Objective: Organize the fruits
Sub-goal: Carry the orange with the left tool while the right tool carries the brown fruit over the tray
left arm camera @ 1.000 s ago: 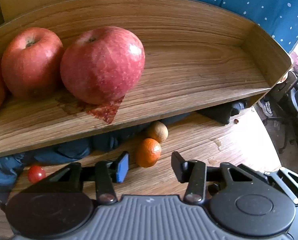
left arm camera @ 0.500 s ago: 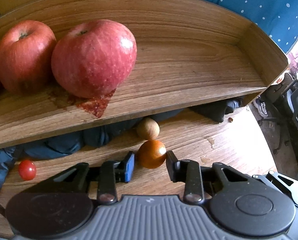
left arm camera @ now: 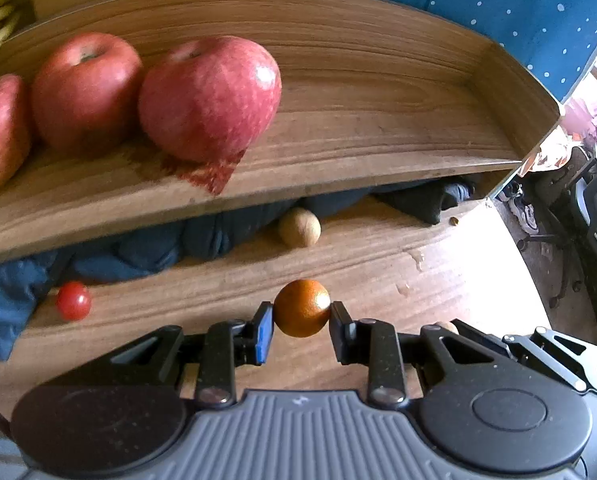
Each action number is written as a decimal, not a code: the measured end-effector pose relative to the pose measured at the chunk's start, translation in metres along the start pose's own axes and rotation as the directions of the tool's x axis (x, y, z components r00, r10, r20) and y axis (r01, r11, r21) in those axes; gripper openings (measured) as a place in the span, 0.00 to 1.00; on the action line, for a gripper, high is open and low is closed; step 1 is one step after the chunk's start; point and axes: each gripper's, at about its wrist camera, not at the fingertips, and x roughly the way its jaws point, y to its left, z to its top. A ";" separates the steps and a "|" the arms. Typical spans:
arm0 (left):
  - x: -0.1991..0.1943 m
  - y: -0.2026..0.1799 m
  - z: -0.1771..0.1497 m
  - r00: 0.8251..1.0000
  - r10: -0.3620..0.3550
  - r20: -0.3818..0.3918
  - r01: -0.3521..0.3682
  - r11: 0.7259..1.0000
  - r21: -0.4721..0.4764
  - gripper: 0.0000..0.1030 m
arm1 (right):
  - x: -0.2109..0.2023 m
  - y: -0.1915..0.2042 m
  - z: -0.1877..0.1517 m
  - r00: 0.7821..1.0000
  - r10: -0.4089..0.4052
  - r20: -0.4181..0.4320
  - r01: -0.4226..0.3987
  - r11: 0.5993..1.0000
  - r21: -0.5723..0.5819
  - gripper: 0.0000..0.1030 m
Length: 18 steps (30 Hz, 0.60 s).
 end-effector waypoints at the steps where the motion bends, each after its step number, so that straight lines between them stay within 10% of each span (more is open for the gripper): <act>1: -0.003 0.000 -0.002 1.000 0.002 0.003 -0.002 1.000 -0.006 0.32 | -0.002 0.001 -0.001 1.000 0.003 0.001 -0.003 1.000 -0.003 0.30; 18: -0.068 0.014 -0.054 0.991 0.100 0.087 -0.084 0.981 -0.175 0.31 | -0.044 0.023 -0.008 0.987 0.158 0.033 -0.151 0.975 -0.161 0.30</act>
